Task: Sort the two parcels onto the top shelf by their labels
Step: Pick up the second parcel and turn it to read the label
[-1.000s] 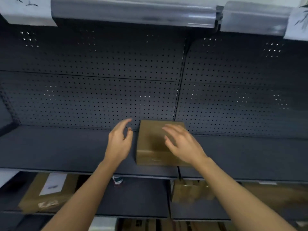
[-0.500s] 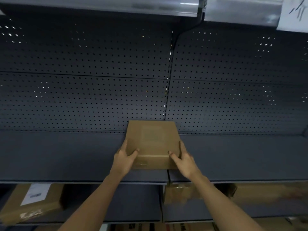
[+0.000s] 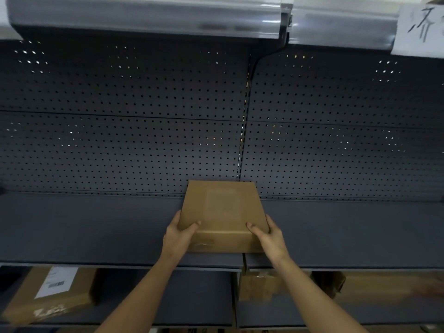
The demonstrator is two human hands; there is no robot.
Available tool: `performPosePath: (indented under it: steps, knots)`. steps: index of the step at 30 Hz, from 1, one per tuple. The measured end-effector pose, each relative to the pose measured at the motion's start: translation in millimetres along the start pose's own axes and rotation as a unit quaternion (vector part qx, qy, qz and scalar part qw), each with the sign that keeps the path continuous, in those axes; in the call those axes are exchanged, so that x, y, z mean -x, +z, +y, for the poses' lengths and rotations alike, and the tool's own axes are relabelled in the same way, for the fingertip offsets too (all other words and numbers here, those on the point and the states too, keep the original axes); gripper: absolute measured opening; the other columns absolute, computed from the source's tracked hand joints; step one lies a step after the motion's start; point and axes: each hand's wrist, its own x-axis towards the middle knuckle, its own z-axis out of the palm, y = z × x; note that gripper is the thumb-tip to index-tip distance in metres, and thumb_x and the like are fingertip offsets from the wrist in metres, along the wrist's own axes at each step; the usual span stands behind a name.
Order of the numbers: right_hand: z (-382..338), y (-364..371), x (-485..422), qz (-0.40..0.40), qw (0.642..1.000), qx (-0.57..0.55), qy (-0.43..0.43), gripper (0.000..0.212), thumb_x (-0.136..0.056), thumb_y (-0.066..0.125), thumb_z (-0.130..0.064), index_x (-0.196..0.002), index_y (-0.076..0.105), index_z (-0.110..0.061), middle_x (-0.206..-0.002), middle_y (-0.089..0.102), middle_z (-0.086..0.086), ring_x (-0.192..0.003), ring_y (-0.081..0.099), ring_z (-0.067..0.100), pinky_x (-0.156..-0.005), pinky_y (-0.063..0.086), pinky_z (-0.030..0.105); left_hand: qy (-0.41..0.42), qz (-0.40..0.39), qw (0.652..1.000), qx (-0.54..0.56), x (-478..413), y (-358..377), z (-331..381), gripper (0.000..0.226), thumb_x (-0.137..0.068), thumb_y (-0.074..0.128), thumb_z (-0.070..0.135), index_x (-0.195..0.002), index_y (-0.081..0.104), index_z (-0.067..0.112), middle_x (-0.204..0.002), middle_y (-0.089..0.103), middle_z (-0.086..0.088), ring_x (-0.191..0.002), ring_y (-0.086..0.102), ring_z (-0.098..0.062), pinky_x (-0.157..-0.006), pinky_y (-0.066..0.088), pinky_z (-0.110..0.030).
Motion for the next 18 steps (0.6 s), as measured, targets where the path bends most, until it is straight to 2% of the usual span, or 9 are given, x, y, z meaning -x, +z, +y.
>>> performPosePath:
  steps: [3, 6, 9, 11, 13, 15, 16, 18]
  knots:
    - [-8, -4, 11, 0.004, 0.999, -0.031, -0.032, 0.073, -0.09, 0.073, -0.032, -0.154, 0.04, -0.023, -0.123, 0.063, -0.012, -0.113, 0.059, 0.008, -0.102, 0.041, 0.025, 0.008, 0.005, 0.999, 0.039, 7, -2, 0, 0.055, -0.084, 0.076, 0.028, -0.135, 0.056, 0.025, -0.114, 0.069, 0.012, -0.109, 0.066, -0.014, -0.101, 0.05, -0.036]
    - [-17, -9, 20, -0.001, 0.994, -0.095, -0.058, 0.065, -0.096, 0.066, -0.027, -0.155, 0.038, -0.029, -0.122, 0.059, -0.021, -0.108, 0.055, -0.006, -0.103, 0.038, 0.023, 0.027, 0.013, 0.996, 0.086, 17, -5, 8, 0.053, -0.086, 0.076, 0.02, -0.131, 0.052, 0.032, -0.113, 0.066, 0.016, -0.104, 0.064, -0.005, -0.098, 0.051, -0.03]
    - [-24, -15, 21, -0.005, 0.984, -0.178, -0.027, 0.062, -0.096, 0.065, -0.025, -0.153, 0.041, -0.035, -0.136, 0.06, -0.012, -0.123, 0.057, 0.011, -0.112, 0.042, 0.042, 0.04, 0.001, 0.992, 0.121, 25, -8, 16, 0.047, -0.088, 0.073, 0.01, -0.122, 0.053, 0.036, -0.107, 0.066, 0.02, -0.097, 0.064, 0.003, -0.085, 0.053, -0.019]
    - [-26, -19, 22, -0.007, 0.974, -0.225, 0.012, 0.069, -0.093, 0.068, -0.02, -0.154, 0.04, -0.034, -0.135, 0.062, -0.004, -0.118, 0.061, 0.019, -0.102, 0.05, 0.045, 0.048, -0.009, 0.99, 0.136, 29, -12, 20, 0.05, -0.089, 0.071, 0.007, -0.125, 0.052, 0.036, -0.107, 0.065, 0.022, -0.091, 0.066, 0.007, -0.076, 0.054, -0.014]
    - [-26, -23, 24, 0.003, 0.967, -0.252, 0.036, 0.074, -0.088, 0.073, -0.016, -0.154, 0.041, -0.027, -0.132, 0.065, 0.003, -0.114, 0.064, 0.024, -0.089, 0.054, 0.043, 0.058, -0.019, 0.989, 0.132, 35, -15, 24, 0.054, -0.09, 0.07, 0.007, -0.136, 0.051, 0.03, -0.112, 0.064, 0.022, -0.091, 0.066, 0.011, -0.076, 0.054, -0.011]
    - [-27, -25, 29, 0.009, 0.964, -0.265, 0.036, 0.073, -0.085, 0.075, -0.014, -0.151, 0.044, -0.021, -0.13, 0.067, 0.008, -0.112, 0.065, 0.025, -0.086, 0.055, 0.043, 0.068, -0.028, 0.992, 0.1, 42, -16, 27, 0.061, -0.091, 0.068, 0.008, -0.146, 0.045, 0.023, -0.118, 0.061, 0.021, -0.098, 0.064, 0.01, -0.083, 0.053, -0.012]
    - [-28, -25, 32, 0.015, 0.964, -0.263, 0.029, 0.072, -0.085, 0.075, -0.013, -0.151, 0.045, -0.02, -0.13, 0.067, 0.009, -0.112, 0.065, 0.025, -0.09, 0.054, 0.045, 0.08, -0.026, 0.994, 0.071, 45, -17, 27, 0.067, -0.092, 0.069, 0.011, -0.15, 0.039, 0.024, -0.126, 0.058, 0.018, -0.109, 0.06, 0.007, -0.095, 0.052, -0.018]
    - [-32, -24, 37, 0.032, 0.967, -0.254, 0.011, 0.072, -0.087, 0.073, -0.012, -0.152, 0.044, -0.016, -0.132, 0.066, 0.009, -0.112, 0.064, 0.023, -0.103, 0.05, 0.047, 0.13, 0.005, 0.99, -0.046, 48, -17, 23, 0.073, -0.092, 0.068, 0.019, -0.154, 0.03, 0.027, -0.153, 0.042, 0.006, -0.141, 0.038, -0.008, -0.118, 0.031, -0.033]
